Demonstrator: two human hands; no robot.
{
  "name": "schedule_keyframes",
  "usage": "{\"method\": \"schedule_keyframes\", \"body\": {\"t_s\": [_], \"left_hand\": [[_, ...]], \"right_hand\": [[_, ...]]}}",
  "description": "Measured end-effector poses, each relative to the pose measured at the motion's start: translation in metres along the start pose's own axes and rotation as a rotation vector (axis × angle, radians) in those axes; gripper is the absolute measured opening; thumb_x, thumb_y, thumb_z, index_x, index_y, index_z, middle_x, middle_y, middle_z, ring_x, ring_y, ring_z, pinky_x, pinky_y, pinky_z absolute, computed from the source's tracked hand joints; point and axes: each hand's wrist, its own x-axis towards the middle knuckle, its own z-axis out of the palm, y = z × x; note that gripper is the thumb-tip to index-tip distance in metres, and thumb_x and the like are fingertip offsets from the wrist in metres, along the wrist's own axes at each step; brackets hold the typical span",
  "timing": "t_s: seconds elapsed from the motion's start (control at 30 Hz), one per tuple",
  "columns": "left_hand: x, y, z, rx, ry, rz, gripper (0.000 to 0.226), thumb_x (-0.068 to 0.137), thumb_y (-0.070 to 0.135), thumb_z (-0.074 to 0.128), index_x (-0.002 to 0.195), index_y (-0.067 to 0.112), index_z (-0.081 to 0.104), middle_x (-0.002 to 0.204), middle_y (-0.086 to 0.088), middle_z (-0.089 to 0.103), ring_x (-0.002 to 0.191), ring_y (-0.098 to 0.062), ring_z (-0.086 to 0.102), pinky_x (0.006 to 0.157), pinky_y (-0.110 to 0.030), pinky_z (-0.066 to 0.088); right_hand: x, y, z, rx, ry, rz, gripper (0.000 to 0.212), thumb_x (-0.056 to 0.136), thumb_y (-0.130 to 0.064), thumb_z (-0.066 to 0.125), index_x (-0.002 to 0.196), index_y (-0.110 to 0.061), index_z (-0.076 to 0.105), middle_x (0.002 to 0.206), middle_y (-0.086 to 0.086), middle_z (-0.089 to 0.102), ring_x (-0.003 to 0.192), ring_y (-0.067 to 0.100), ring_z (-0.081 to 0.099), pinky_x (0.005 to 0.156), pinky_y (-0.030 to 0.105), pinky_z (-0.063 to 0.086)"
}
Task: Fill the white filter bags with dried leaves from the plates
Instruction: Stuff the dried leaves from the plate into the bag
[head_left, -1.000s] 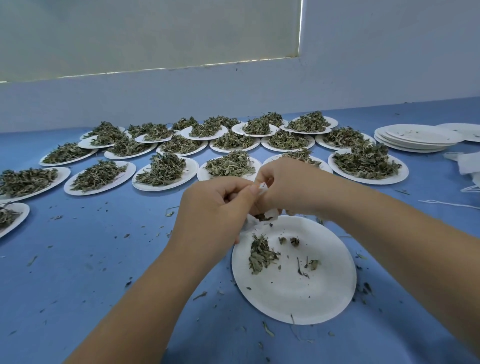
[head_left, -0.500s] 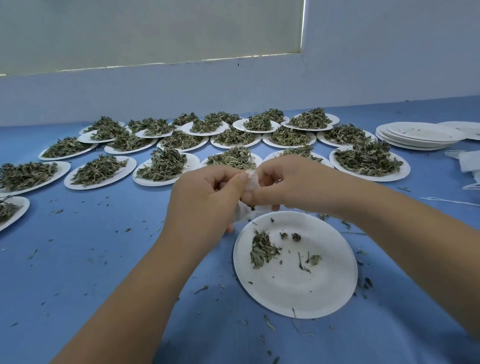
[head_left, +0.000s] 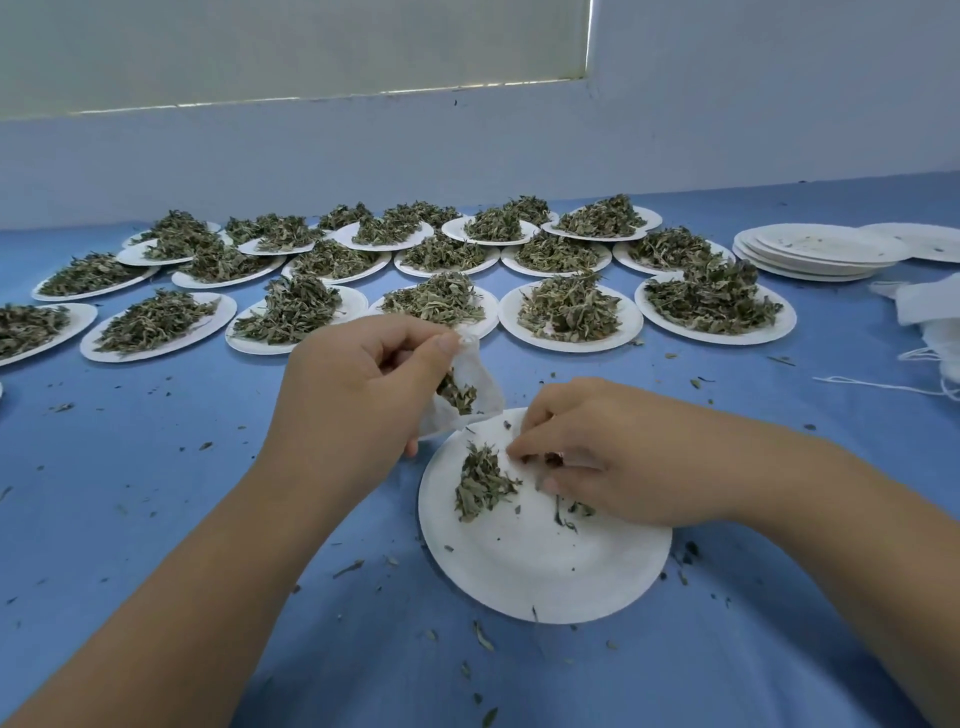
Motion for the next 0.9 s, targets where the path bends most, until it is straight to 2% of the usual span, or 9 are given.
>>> {"method": "schedule_keyframes", "body": {"t_s": [0.07, 0.17, 0.3, 0.37, 0.43, 0.6, 0.77, 0.83, 0.9], "left_hand": [[0.000, 0.000, 0.001, 0.003, -0.003, 0.002, 0.019, 0.090, 0.025, 0.063, 0.074, 0.022, 0.072, 0.049, -0.007, 0.055, 0.031, -0.009, 0.046, 0.038, -0.015, 0.040], [-0.001, 0.001, 0.002, 0.005, -0.008, 0.004, 0.019, 0.090, 0.025, 0.063, 0.073, 0.023, 0.071, 0.050, -0.008, 0.054, 0.031, -0.010, 0.046, 0.039, -0.017, 0.041], [-0.001, 0.000, 0.002, 0.007, -0.017, -0.004, 0.018, 0.091, 0.022, 0.063, 0.075, 0.023, 0.072, 0.050, -0.007, 0.054, 0.031, -0.011, 0.046, 0.038, -0.015, 0.039], [-0.002, 0.000, 0.002, 0.015, -0.019, 0.000, 0.018, 0.091, 0.021, 0.063, 0.075, 0.022, 0.072, 0.050, -0.007, 0.055, 0.031, -0.010, 0.046, 0.038, -0.013, 0.038], [-0.002, 0.001, 0.002, 0.020, -0.020, 0.003, 0.019, 0.091, 0.021, 0.063, 0.074, 0.023, 0.071, 0.051, -0.009, 0.055, 0.032, -0.010, 0.046, 0.039, -0.014, 0.039], [-0.002, 0.001, 0.002, 0.001, -0.012, -0.003, 0.018, 0.090, 0.022, 0.063, 0.074, 0.024, 0.071, 0.052, -0.009, 0.055, 0.032, -0.010, 0.047, 0.039, -0.014, 0.040], [-0.002, 0.001, 0.001, 0.007, -0.010, 0.000, 0.018, 0.091, 0.022, 0.063, 0.075, 0.023, 0.072, 0.052, -0.008, 0.055, 0.031, -0.011, 0.047, 0.038, -0.014, 0.040], [-0.002, 0.001, 0.001, 0.004, -0.008, -0.003, 0.018, 0.091, 0.020, 0.063, 0.075, 0.023, 0.072, 0.052, -0.008, 0.055, 0.031, -0.011, 0.046, 0.038, -0.014, 0.040], [-0.002, 0.001, 0.001, 0.004, -0.010, -0.003, 0.018, 0.091, 0.021, 0.063, 0.075, 0.022, 0.071, 0.052, -0.008, 0.055, 0.031, -0.011, 0.046, 0.038, -0.014, 0.040]], "right_hand": [[-0.003, 0.001, 0.002, -0.036, -0.019, -0.008, 0.035, 0.098, -0.026, 0.050, 0.131, -0.033, 0.056, 0.112, -0.023, 0.038, 0.101, -0.007, 0.031, 0.085, 0.014, 0.028], [-0.014, 0.003, -0.003, -0.009, -0.069, -0.002, 0.035, 0.099, -0.020, 0.047, 0.130, -0.031, 0.058, 0.111, -0.024, 0.039, 0.095, -0.012, 0.035, 0.081, 0.009, 0.031], [-0.025, 0.004, -0.011, 0.012, -0.148, 0.022, 0.030, 0.092, -0.021, 0.049, 0.119, -0.016, 0.061, 0.114, -0.013, 0.049, 0.096, -0.018, 0.037, 0.080, 0.007, 0.033], [-0.026, 0.001, -0.012, 0.020, -0.167, 0.063, 0.036, 0.089, -0.033, 0.055, 0.125, -0.031, 0.057, 0.113, -0.025, 0.043, 0.096, -0.014, 0.040, 0.075, 0.010, 0.037], [-0.025, -0.003, -0.011, 0.020, -0.163, 0.085, 0.040, 0.088, -0.040, 0.062, 0.127, -0.045, 0.054, 0.110, -0.029, 0.039, 0.092, -0.013, 0.043, 0.071, 0.010, 0.036], [-0.021, -0.013, -0.009, 0.020, -0.104, 0.075, 0.033, 0.090, -0.029, 0.064, 0.120, -0.043, 0.063, 0.105, -0.024, 0.044, 0.078, -0.015, 0.043, 0.069, 0.008, 0.035], [-0.020, -0.025, -0.006, -0.050, -0.067, 0.047, 0.027, 0.093, -0.022, 0.057, 0.111, -0.036, 0.071, 0.105, -0.019, 0.057, 0.083, -0.004, 0.048, 0.069, 0.006, 0.038], [-0.021, -0.028, -0.004, -0.082, -0.045, 0.035, 0.027, 0.091, -0.019, 0.054, 0.103, -0.034, 0.073, 0.104, -0.017, 0.062, 0.087, 0.001, 0.055, 0.076, 0.016, 0.046], [-0.021, -0.031, -0.002, -0.095, -0.029, 0.036, 0.023, 0.087, -0.017, 0.053, 0.093, -0.030, 0.072, 0.097, -0.014, 0.062, 0.085, 0.004, 0.057, 0.075, 0.027, 0.050]]}}
